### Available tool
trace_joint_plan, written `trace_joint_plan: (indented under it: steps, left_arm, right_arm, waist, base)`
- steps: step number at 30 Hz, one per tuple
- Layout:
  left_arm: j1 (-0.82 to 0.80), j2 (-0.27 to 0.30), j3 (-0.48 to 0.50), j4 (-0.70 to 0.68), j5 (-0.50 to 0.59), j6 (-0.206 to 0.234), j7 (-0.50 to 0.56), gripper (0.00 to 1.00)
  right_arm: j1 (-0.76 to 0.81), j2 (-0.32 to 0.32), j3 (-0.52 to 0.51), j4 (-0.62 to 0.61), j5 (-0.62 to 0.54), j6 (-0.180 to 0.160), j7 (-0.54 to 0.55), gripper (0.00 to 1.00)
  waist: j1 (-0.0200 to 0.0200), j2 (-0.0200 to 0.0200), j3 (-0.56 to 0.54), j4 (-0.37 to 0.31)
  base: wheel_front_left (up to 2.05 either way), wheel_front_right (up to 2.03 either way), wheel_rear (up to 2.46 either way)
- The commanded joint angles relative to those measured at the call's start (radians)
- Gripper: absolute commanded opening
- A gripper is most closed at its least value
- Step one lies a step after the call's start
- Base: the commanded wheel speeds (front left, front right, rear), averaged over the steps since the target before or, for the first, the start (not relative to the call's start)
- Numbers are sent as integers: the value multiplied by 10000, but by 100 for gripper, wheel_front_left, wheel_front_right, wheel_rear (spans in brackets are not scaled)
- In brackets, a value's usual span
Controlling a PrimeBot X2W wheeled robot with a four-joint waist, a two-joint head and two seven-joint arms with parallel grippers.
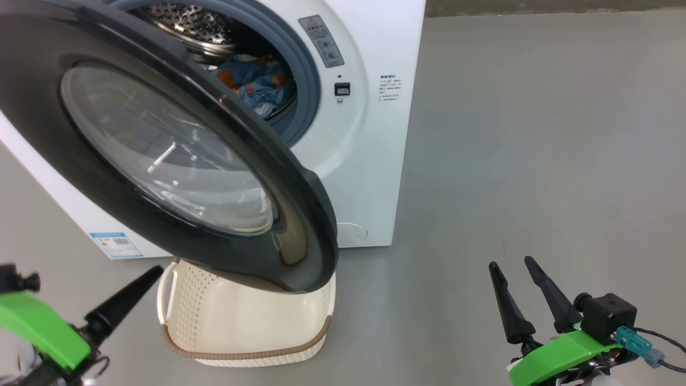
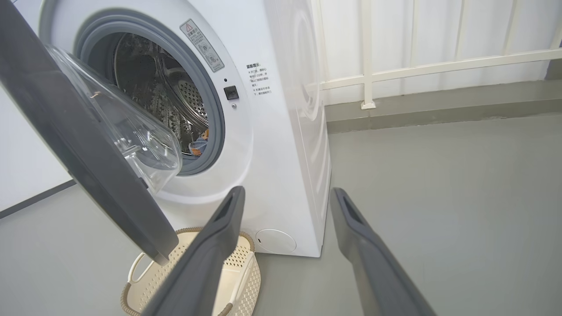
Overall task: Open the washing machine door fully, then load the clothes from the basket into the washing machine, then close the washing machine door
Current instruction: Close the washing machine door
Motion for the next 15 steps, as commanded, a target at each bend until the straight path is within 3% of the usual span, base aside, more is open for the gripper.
trace_joint_plan:
  steps: [1,11,15]
  left_arm:
    - [-8,361,361,-266,82,-69,-581,100]
    - [1276,118,85,-186,-126,-69,-2678,100]
    - [1620,203,-405,-35,253,-69,-3649,100]
  right_arm:
    - [0,-101,261,-210,31,16,-119,100]
    - [190,-249,256,-152,26,16,-119,100]
    - [282,-312,202,-162,28,16,-119,100]
  waist:
    - [0,0,-25,-97]
    - [0,0,-54,-563]
    - [0,0,-27,-760]
  base:
    - [0,0,0]
    - [0,0,0]
    - [0,0,0]
